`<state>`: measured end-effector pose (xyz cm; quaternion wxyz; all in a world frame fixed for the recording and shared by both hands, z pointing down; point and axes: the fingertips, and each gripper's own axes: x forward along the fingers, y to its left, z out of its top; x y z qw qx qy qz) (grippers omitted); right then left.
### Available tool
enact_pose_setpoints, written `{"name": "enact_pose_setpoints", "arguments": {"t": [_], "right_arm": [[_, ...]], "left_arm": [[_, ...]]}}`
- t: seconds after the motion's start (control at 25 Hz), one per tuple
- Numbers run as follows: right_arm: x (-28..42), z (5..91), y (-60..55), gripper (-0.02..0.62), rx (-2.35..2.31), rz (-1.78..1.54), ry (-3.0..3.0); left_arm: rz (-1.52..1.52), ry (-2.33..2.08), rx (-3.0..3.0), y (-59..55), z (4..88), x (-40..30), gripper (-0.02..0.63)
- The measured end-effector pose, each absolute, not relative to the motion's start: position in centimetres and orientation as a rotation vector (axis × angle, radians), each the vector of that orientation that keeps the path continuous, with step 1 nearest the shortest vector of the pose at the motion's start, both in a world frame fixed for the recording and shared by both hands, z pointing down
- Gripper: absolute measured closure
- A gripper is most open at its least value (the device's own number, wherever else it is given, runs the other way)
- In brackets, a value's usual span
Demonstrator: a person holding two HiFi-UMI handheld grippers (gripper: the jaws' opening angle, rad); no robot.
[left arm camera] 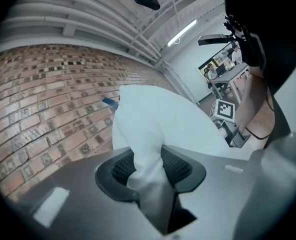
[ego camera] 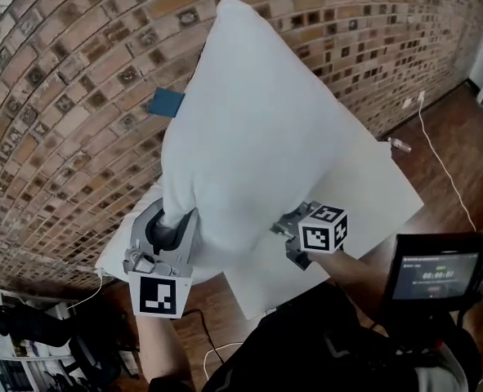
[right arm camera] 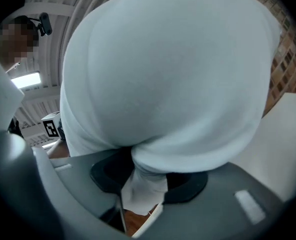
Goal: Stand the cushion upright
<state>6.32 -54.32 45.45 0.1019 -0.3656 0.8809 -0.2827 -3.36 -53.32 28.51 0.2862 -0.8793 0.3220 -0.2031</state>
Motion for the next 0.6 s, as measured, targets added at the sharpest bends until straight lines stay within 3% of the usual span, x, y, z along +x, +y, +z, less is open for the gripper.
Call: {"name": "enact_pose_setpoints", "arguments": {"t": [0.6], "right_arm": [[9.8,57.1,-63.1,0.443,-1.049,-1.221,2.450]], "left_arm": [[-0.904,0.765,-2.338,-65.3,37.7,4.1,0.480]]}}
